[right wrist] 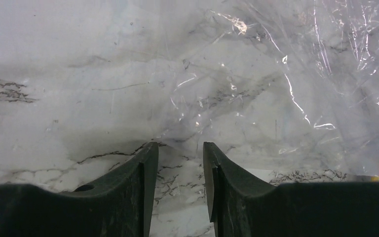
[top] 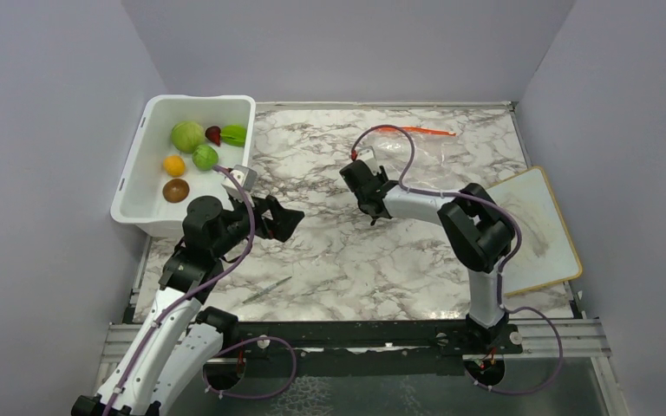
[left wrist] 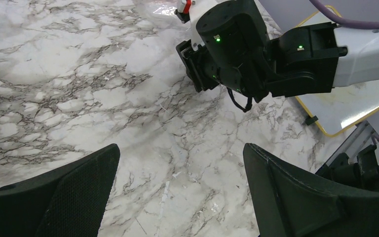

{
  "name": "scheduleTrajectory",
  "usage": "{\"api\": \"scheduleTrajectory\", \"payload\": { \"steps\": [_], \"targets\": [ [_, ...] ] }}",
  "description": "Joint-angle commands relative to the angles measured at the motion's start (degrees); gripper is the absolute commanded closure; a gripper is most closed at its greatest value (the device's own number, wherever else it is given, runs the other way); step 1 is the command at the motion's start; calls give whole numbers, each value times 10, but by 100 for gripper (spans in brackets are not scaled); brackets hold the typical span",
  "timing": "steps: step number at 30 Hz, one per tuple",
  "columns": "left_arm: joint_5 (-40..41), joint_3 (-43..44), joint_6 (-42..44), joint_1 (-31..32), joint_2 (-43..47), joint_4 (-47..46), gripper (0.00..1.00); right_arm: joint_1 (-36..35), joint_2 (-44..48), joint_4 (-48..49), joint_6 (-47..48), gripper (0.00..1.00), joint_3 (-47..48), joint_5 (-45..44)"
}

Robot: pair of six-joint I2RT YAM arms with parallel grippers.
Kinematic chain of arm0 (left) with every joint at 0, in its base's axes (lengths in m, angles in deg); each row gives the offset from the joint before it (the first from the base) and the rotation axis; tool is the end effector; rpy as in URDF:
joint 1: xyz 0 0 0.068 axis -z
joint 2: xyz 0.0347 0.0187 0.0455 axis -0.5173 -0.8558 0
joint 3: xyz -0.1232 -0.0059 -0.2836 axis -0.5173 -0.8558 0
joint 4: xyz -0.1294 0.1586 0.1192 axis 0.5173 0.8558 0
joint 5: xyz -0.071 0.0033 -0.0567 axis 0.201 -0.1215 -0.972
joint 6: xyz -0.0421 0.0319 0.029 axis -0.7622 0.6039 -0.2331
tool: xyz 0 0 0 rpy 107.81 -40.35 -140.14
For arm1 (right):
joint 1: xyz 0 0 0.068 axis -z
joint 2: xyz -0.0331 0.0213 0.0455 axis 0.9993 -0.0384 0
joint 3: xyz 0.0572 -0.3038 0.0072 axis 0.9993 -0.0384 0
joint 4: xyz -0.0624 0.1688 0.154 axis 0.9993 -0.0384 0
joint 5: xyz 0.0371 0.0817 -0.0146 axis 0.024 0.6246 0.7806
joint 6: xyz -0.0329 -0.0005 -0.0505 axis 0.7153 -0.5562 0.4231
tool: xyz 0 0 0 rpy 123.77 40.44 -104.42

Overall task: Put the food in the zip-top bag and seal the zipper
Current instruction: Pick up the zipper food storage bag at the center of the board.

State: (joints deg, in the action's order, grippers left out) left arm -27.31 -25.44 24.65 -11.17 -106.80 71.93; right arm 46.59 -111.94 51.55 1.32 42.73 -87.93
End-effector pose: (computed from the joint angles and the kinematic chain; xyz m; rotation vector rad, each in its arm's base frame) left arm 0.0980 -0.0520 0.3347 0.2370 1.8053 -0.8354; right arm 0.3216 0.2431 0.1998 -0.3197 2.2719 -0.4400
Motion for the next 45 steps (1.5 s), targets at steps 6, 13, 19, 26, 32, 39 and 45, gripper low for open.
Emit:
{"api": "scheduleTrajectory", "payload": {
  "steps": [6,13,19,26,32,39,45],
  "targets": [
    [11,3,9,2,0,-3,1,10,-55,25,25,72,33,-42],
    [13,6,6,10,-15,7,2,9,18,43,16,99,-13,79],
    [31,1,-3,13,-5,-3,2,9,93,66,10,99,-69,145],
    [47,-36,-11,13,44,-61,4,8,169,19,8,99,-88,223],
    [9,-49,45,14,46,-112,8,8,257,-46,11,99,-102,304],
    [-84,-80,104,15,40,-244,8,8,373,-98,25,99,-99,413],
    [-149,-92,184,15,10,-317,8,8,458,-153,37,99,-75,535]
  ]
}}
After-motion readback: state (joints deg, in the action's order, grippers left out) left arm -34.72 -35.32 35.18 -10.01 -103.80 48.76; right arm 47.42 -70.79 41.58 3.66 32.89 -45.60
